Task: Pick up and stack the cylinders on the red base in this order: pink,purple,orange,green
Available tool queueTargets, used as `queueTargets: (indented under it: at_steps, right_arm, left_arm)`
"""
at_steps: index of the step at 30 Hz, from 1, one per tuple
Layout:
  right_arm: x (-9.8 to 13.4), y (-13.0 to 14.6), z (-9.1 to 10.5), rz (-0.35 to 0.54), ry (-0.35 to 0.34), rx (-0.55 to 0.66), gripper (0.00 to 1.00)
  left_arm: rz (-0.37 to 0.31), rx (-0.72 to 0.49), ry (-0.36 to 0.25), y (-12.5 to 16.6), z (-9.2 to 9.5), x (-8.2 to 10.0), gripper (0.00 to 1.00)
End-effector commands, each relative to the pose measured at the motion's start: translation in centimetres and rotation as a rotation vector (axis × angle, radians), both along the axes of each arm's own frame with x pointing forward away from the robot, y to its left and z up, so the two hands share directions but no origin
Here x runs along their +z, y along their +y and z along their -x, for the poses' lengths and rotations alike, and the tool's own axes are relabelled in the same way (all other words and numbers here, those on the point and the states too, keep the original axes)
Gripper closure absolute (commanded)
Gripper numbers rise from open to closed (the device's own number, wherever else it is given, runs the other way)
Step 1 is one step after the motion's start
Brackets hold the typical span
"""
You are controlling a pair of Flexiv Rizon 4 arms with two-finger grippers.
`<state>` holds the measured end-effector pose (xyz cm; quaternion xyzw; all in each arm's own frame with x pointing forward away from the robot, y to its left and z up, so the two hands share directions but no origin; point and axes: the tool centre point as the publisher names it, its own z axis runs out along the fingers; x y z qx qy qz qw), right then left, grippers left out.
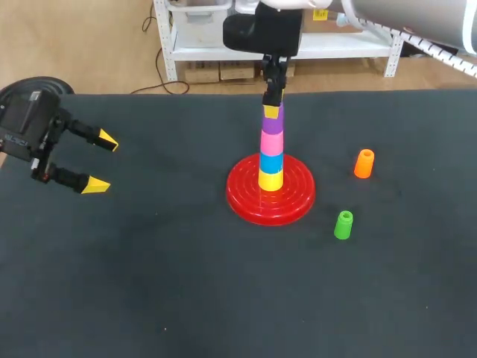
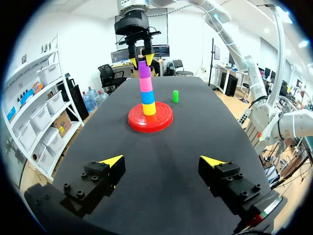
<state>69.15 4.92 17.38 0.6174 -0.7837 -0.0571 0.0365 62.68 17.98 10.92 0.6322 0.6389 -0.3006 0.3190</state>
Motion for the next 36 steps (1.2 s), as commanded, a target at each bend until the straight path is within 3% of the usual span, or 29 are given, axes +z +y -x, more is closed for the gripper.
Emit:
queueTargets:
  at_steps: [1, 16, 17, 18, 19, 27, 36]
  right_arm:
    - [-0.7, 0.2, -0.3, 0.002, 0.011, 0.003, 1.00]
    - [-1.2, -0.3, -0.3, -0.009, 0.003, -0.014, 1.00]
    - [-0.9, -0.3, -0.2, -0.015, -0.020, -0.019, 0.73]
    - [-0.8, -0.3, -0.1, -0.011, -0.028, -0.019, 0.58]
    - [-0.6, -0.3, 0.0, -0.008, -0.034, -0.024, 0.00]
    - [1.5, -1.3, 0.3, -0.040, -0.155, -0.042, 0.00]
    - [2.5, -6.5, -0.6, -0.052, -0.190, -0.189, 0.00]
  left_arm:
    - [0.002, 0.001, -0.005, 0.1, 0.1, -0.1, 0.00]
    - [0.002, 0.001, -0.005, 0.1, 0.1, -0.1, 0.00]
    - [0.002, 0.001, -0.005, 0.1, 0.1, -0.1, 0.00]
    - [0.002, 0.001, -0.005, 0.1, 0.1, -0.1, 0.00]
    - [0.002, 0.001, -0.005, 0.1, 0.1, -0.1, 0.00]
    - [0.002, 0.001, -0.005, 0.1, 0.1, -0.1, 0.00]
    - [0.002, 0.001, -0.005, 0.1, 0.1, -0.1, 0.00]
